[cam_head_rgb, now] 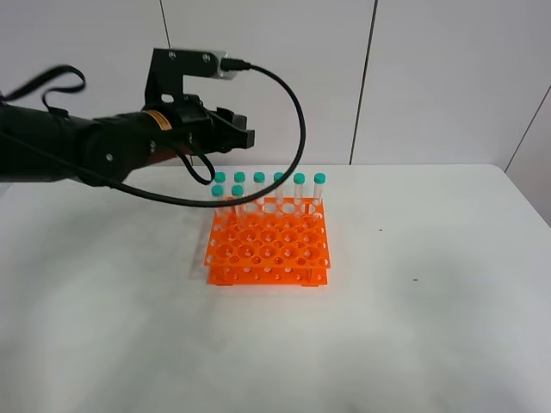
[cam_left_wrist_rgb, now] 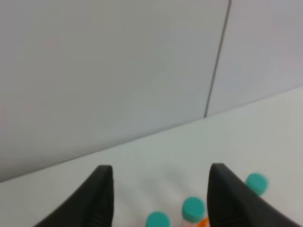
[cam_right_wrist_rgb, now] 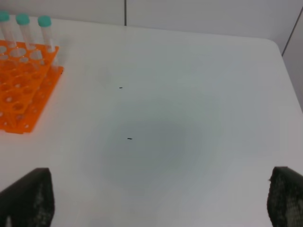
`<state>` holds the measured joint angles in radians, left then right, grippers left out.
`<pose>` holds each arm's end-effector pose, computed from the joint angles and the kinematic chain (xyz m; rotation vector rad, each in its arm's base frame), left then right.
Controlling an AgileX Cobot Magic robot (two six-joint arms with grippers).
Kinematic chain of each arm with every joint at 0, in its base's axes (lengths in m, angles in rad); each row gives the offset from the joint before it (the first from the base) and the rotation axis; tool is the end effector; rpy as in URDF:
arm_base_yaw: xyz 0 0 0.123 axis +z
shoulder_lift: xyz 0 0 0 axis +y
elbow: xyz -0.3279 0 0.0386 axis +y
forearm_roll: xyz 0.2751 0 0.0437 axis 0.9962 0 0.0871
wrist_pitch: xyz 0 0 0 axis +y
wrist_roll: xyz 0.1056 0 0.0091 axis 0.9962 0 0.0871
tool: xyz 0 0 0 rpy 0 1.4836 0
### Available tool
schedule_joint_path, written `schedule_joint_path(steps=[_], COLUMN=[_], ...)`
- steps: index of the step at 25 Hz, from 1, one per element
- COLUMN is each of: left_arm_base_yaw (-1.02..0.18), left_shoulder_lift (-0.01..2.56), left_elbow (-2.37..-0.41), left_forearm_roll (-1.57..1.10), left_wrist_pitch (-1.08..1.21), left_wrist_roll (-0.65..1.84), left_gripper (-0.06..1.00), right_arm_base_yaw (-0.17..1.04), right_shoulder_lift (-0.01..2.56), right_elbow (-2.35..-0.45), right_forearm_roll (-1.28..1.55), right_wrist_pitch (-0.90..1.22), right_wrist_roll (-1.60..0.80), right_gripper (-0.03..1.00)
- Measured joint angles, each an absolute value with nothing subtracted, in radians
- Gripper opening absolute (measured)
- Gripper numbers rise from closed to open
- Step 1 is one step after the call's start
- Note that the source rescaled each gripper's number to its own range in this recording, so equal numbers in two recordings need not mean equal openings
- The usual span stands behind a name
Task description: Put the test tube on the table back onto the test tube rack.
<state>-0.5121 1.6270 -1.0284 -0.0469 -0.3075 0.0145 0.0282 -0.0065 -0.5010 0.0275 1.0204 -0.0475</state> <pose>0.3604 -0.2009 0.3077 0.4172 1.7413 -0.3782 -0.0126 0.0021 0.2875 -0.0763 1.9948 0.0202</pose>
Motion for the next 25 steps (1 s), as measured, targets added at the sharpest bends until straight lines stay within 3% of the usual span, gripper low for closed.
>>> schedule_joint_path(steps=[5,13,21,25], left_arm_base_yaw=[-0.483,-0.258,-0.013,0.042], left_shoulder_lift=[1.56,1.777,1.807,1.806], left_elbow=[-1.184,-1.522,-1.576,-1.576], left_forearm_roll=[-0.047,-0.118,-0.107,-0.095], left_wrist_pitch=[0.165,0.847,1.084,1.177], left_wrist_roll=[0.014,0.075,0.065,0.057], left_gripper=[0.73,0.78,0.78,0.78], right_arm_base_yaw=[0.028,0.028,0.028,0.028], right_shoulder_lift=[-0.007,-0.007,-0.007,-0.007], right_elbow=[-0.501,-0.501,-0.501,-0.501], right_forearm_roll=[0.027,0.027,0.027,0.027], right_wrist_pitch=[1.02,1.02,1.02,1.02], right_wrist_roll=[-0.048,-0.048,-0.048,-0.048], right_gripper=[1.0,1.0,1.0,1.0])
